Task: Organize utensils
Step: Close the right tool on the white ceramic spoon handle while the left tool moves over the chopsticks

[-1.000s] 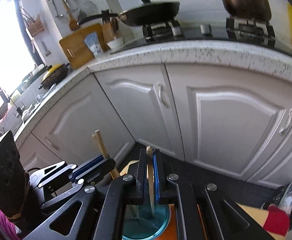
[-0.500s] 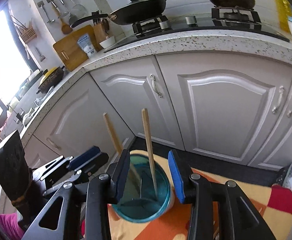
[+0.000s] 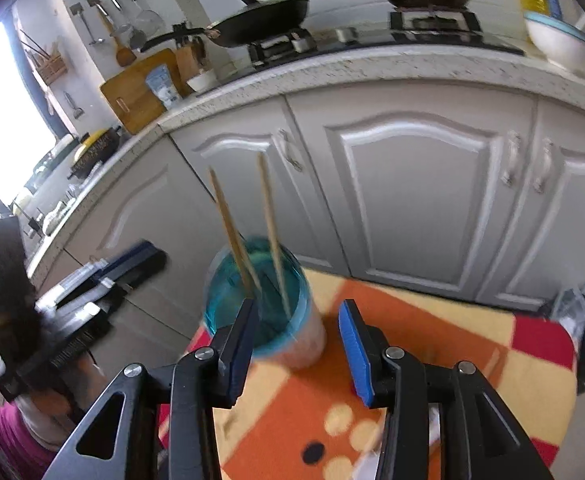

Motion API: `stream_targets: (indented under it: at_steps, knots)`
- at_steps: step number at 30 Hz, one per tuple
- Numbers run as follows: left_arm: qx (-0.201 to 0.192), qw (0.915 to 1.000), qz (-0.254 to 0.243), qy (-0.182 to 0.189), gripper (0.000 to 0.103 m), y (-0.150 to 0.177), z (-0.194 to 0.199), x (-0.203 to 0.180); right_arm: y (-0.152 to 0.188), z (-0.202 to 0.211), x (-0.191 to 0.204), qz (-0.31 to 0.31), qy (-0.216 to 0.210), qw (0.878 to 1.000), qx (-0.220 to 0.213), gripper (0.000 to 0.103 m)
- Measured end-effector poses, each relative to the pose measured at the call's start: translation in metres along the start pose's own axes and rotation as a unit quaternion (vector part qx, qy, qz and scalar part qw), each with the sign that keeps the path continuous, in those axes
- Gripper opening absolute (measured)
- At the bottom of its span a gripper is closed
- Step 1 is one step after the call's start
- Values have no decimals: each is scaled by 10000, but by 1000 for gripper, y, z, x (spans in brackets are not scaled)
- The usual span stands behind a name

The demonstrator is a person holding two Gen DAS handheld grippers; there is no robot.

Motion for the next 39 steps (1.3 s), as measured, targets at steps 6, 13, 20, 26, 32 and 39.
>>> stream_targets:
  at_steps: [6,13,20,26,32,39]
  knots:
    - [451,9981,-169,379,36,33,1,-30,74,7,-46,-460,331,9974,444,41]
    - [1044,9928,-212,541,36,84,-16,-52,156,-12,-91,-1194,491,9869,965,41]
    - [1462,9871,-307,583,36,121,-23,-65,170,-43,-99,-1423,383,9833,1066,33]
    - [1605,9849,-374,527,36,132,-28,-63,173,-70,-103,-1372,568,9785,1429,26]
    - [1816,9811,-423,519,36,144,-39,-66,170,-77,-108,-1371,728,9762,1518,26]
    - [1907,9796,-396,503,36,149,-45,-65,169,-69,-111,-1511,789,9743,1472,26]
Point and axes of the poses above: each gripper's, at about its wrist camera, not at the fingertips, and z roughly against the way its jaws point, x to its left, y to its underside, the point moved 9 cm from there along -z, roughly the way its jaws point, and after that the axes turned 11 degrees about z, right-handed, at the moved point
